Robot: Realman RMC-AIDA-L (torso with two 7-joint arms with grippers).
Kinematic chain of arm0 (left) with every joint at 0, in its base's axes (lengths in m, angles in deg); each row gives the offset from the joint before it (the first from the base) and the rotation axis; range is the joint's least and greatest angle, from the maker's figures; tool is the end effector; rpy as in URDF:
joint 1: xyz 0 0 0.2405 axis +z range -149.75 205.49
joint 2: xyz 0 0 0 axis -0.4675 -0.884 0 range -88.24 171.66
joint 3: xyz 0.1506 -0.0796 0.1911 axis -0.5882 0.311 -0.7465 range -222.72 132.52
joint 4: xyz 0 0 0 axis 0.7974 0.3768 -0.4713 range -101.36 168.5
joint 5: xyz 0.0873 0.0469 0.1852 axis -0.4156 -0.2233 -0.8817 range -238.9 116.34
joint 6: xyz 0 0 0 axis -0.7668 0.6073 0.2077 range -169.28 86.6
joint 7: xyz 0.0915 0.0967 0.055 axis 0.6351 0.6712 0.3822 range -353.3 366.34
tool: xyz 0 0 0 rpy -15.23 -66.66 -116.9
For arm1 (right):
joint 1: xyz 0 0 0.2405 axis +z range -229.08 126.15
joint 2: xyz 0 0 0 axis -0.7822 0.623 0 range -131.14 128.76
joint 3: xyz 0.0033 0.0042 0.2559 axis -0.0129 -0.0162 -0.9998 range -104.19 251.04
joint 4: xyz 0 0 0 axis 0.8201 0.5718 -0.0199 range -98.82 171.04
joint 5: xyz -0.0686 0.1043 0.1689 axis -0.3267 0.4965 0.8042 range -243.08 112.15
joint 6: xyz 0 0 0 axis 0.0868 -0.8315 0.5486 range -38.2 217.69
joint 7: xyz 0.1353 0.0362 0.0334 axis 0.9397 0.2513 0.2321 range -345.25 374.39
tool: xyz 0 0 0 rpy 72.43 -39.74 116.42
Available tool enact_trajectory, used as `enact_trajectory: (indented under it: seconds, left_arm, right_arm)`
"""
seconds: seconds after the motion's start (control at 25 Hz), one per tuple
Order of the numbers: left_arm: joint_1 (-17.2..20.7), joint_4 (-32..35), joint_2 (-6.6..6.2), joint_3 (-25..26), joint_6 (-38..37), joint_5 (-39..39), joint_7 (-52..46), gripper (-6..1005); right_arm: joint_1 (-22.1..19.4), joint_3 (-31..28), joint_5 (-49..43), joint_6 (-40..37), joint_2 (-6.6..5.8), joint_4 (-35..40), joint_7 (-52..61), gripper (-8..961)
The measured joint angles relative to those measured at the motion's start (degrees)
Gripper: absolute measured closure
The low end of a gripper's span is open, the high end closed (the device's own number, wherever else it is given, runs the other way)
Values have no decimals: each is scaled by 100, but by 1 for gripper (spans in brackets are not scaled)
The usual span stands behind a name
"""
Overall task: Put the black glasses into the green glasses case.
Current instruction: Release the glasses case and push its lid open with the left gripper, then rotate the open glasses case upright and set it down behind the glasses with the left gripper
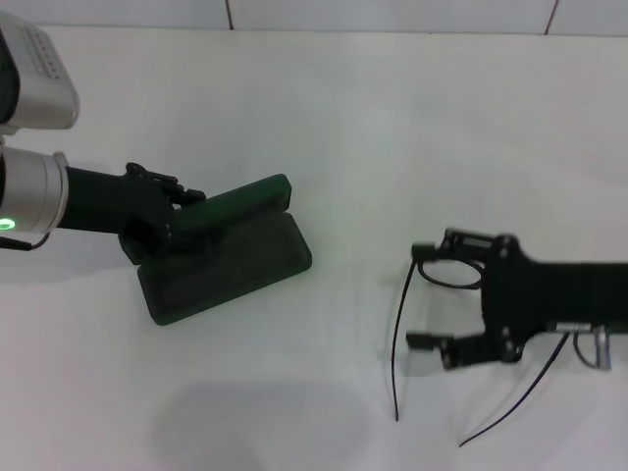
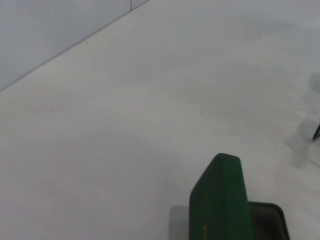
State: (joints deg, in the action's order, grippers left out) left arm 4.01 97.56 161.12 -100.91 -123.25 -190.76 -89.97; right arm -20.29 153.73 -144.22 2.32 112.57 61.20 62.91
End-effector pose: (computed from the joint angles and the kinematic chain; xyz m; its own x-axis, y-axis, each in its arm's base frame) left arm -0.2697 0.3383 0.0278 0.9245 0.3709 0.0885 0.3774 -0.8567 -0.3516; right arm 0.2314 0.3028 -0.0460 0.8417 0.0859 -0.5331 0.0230 -0.9921 -0.1235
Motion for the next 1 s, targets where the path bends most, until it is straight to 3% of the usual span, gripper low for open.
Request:
enact_trajectory:
  seconds: [0.16, 0.4, 0.48, 0.8, 1.0]
  left_arm:
    - [-15, 14, 5, -26, 305, -17, 5, 310]
    - [-105, -39, 16, -78, 598, -10, 245, 545]
    - [-167, -34, 18, -130, 623, 12, 369, 770]
    - [-698, -454, 38, -500, 830, 805, 1773, 809]
    - [-1218, -1080, 37, -760, 1355, 911, 1963, 810]
  right_arm:
    - [-16, 3, -501, -141, 110, 135, 0, 87]
    - [-48, 20, -843, -344, 158, 207, 0, 89]
    - [-71, 29, -846, -374, 159, 207, 0, 89]
    - [-145, 73, -848, -396, 207, 186, -120, 91]
    - [-192, 73, -831, -431, 218, 168, -134, 92]
